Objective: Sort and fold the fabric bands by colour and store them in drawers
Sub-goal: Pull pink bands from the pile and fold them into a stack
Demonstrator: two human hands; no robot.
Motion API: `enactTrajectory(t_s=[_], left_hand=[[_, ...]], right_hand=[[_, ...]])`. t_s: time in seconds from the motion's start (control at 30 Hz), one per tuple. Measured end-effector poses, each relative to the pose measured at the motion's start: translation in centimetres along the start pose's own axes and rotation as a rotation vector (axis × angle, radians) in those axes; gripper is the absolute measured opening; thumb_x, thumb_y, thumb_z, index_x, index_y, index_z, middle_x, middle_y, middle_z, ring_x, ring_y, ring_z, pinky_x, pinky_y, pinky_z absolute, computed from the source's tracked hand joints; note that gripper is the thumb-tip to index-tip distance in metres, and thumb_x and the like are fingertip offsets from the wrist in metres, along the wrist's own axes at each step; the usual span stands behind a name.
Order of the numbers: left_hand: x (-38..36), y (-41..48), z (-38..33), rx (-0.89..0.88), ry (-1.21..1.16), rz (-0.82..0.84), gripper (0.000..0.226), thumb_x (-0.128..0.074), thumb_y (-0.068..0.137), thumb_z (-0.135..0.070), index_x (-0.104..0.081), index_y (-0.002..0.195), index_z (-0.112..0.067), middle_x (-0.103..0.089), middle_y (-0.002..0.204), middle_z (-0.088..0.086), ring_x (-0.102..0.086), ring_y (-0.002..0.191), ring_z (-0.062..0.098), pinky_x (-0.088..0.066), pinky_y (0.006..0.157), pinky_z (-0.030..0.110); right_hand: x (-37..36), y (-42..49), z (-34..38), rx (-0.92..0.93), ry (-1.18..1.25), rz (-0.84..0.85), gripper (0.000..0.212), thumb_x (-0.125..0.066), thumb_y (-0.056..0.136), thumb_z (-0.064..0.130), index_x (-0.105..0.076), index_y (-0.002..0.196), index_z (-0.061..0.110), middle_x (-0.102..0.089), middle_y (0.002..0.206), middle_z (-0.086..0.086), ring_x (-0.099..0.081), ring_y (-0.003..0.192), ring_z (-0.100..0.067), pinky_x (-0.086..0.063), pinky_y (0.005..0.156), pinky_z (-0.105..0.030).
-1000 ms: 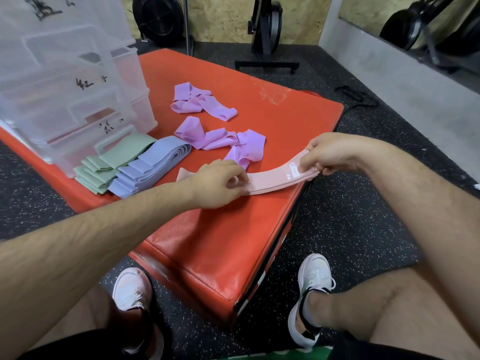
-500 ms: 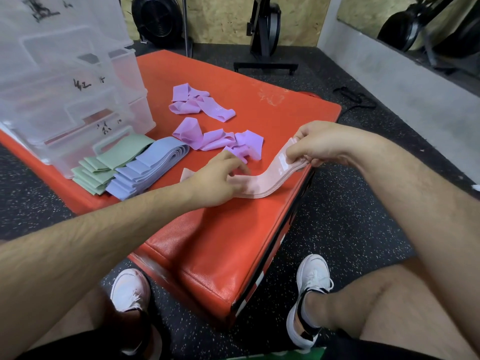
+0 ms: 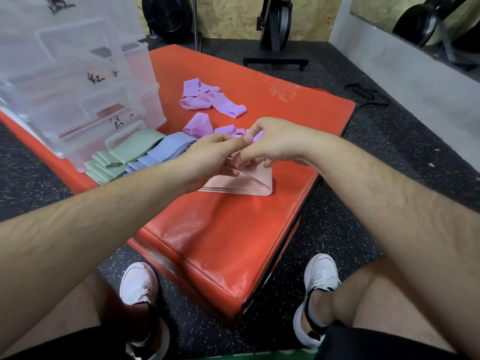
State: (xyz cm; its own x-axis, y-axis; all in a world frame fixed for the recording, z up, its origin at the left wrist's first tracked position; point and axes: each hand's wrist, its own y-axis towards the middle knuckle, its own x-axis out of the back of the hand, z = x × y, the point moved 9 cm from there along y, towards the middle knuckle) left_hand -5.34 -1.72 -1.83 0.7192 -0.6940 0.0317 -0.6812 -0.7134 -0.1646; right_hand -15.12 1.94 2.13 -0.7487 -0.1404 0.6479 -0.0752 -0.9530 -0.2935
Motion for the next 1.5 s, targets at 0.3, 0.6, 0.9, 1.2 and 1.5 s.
enactTrajectory(t_s=[0.3,0.6,0.9,1.2,1.5], left_hand=[[2.9,0.9,1.9,0.072,0.111,-0.193,0.028,-0.066,0.088,-0.006,-0.063,0.113,0.007,-0.067,0.092,0.014,-0.067,0.073,0.021,-0.058,0.067,0.031],[4.0,0.3,1.8,0.065,0.078,-0.230,0.021,-0.069,0.090,-0.011,-0.063,0.104,0.004,-0.066,0.088,0.011,-0.067,0.072,0.019,-0.058,0.064,0.029],[5.2,0.2,2.9,0.092,0.312,-0.315,0.010,-0.065,0.087,-0.010,-0.060,0.094,-0.006,-0.068,0.083,0.010,-0.071,0.061,0.020,-0.062,0.065,0.032],[6.9,0.0,0.7,-0.097,0.941,-0.404,0.012,-0.059,0.086,-0.016,-0.066,0.087,-0.006,-0.055,0.067,-0.005,-0.052,0.066,0.017,-0.036,0.054,0.026],[6.2,-0.3,2.6,-0.247,1.393,-0.342,0.019,-0.052,0.092,-0.019,-0.066,0.105,-0.018,-0.054,0.112,0.010,-0.047,0.104,0.034,-0.046,0.084,0.046]], right_hand=[[0.0,0.3,-1.4,0.074,-0.160,-0.039,0.072,-0.089,0.068,0.039,-0.053,0.129,0.022,-0.063,0.114,0.006,-0.063,0.097,-0.010,-0.055,0.086,-0.034],[-2.4,0.9,-3.8,0.177,-0.447,-0.080,0.054,-0.081,0.070,0.033,-0.051,0.115,0.027,-0.062,0.101,0.009,-0.062,0.088,-0.018,-0.053,0.073,-0.037],[-2.7,1.4,-5.4,0.154,-0.536,-0.045,0.047,-0.075,0.073,0.035,-0.051,0.111,0.023,-0.061,0.096,0.005,-0.062,0.084,-0.021,-0.052,0.070,-0.040],[-3.8,2.5,-5.2,0.183,-0.642,-0.019,0.041,-0.071,0.075,0.044,-0.057,0.106,0.022,-0.054,0.102,0.001,-0.056,0.089,-0.021,-0.048,0.073,-0.039],[-4.3,2.2,-5.0,0.149,-0.594,0.011,0.042,-0.065,0.079,0.065,-0.058,0.094,0.026,-0.053,0.097,0.002,-0.054,0.093,-0.019,-0.046,0.077,-0.036]])
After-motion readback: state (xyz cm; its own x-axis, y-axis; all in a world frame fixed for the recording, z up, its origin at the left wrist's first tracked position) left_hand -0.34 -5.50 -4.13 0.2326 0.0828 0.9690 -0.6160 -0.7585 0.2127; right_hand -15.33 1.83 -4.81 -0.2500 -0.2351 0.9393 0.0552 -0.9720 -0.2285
